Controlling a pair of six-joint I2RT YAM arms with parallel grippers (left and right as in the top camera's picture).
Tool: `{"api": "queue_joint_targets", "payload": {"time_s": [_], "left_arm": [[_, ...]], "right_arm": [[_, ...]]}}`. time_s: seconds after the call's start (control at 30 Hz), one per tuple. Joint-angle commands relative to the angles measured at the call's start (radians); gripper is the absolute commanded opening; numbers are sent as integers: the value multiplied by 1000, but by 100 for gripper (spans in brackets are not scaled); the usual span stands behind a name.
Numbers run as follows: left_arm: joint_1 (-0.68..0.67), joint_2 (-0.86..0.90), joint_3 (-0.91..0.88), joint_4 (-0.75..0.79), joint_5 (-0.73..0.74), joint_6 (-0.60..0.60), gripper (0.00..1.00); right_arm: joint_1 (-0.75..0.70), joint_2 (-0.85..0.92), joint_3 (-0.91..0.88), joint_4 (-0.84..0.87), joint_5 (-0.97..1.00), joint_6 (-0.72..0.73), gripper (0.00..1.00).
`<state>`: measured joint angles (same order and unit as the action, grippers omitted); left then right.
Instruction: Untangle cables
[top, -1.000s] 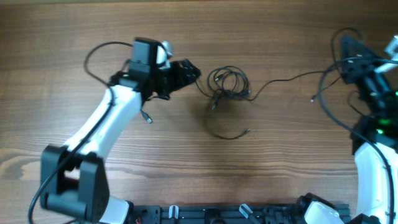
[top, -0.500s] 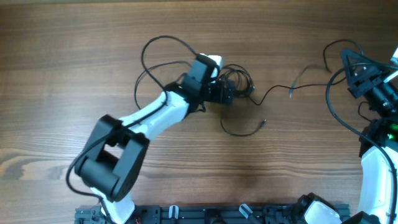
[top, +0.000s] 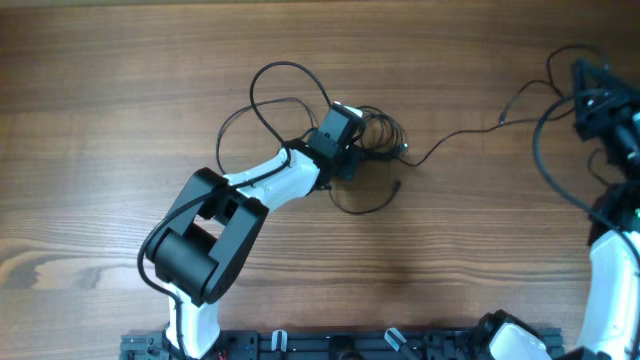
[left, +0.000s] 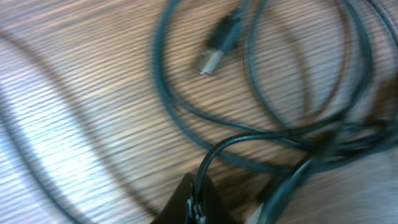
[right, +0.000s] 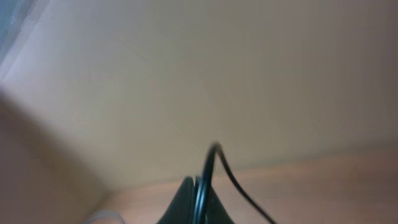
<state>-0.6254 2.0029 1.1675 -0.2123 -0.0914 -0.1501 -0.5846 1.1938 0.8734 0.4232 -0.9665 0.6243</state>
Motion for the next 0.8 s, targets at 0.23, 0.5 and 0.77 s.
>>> {"api": "queue_joint_targets", "payload": {"time_s": [0.23,0.5,0.77], "left_arm": [[189,24,-23,-321,-145,-144,4],[286,24,-24,-415,-145,-285,4],[287,24,-25,-400,-92,-285,4]], "right_arm": [[-16,151,497,-529,1053,-583,4],[-172,388,522,-382,1392,-834,5],[-339,574,522,-459,1128,-933,5]]}}
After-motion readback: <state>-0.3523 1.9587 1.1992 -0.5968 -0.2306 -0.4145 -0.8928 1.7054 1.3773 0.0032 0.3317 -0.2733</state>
